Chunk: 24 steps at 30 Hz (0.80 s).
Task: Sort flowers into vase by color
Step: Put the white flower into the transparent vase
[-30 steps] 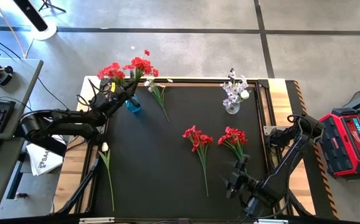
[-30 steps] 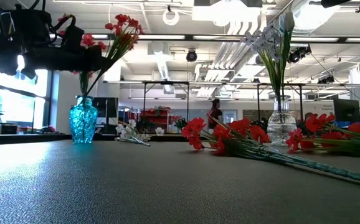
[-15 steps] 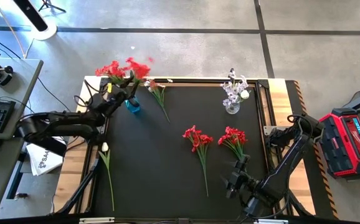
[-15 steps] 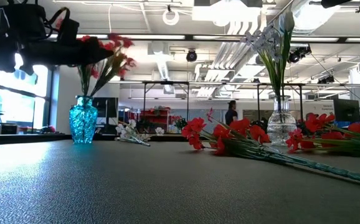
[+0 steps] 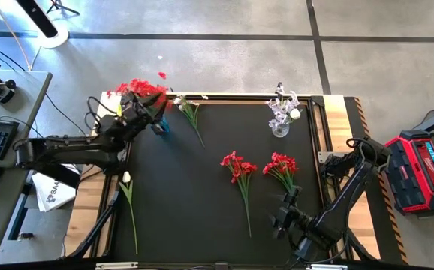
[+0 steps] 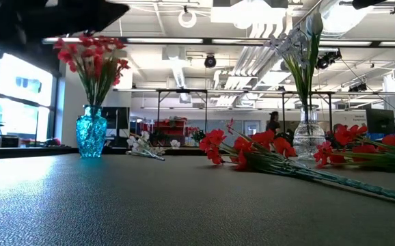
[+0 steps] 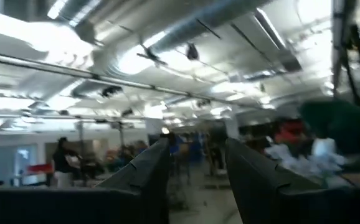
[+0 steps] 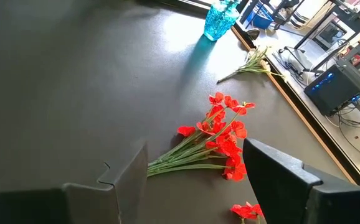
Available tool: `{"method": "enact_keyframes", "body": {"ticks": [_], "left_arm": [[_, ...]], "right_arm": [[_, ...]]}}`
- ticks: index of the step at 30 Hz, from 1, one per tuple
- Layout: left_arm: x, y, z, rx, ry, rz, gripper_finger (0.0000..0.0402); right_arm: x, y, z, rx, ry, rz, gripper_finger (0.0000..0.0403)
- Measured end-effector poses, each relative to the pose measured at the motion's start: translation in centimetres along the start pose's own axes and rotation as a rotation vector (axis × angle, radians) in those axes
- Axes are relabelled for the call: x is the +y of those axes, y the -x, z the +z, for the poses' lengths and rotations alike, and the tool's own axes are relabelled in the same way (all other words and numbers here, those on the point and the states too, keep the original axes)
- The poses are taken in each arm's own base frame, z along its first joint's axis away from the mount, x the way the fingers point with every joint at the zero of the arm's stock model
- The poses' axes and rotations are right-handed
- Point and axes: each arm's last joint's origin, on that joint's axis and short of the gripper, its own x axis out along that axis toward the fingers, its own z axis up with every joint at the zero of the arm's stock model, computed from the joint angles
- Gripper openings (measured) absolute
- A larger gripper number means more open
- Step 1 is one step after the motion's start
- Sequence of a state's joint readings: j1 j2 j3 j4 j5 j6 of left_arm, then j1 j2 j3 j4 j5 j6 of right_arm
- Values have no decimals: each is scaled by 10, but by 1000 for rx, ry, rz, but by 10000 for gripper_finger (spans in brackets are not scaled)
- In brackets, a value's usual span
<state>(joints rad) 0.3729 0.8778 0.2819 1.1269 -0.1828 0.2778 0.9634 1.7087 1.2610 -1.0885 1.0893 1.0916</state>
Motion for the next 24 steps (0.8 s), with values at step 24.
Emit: {"method": "enact_keyframes", "body": {"ticks": [24], "left_arm": [[-187, 28, 20, 803, 97, -152, 76]], "right_arm": [[1, 0, -1, 41, -12, 24, 236]]}}
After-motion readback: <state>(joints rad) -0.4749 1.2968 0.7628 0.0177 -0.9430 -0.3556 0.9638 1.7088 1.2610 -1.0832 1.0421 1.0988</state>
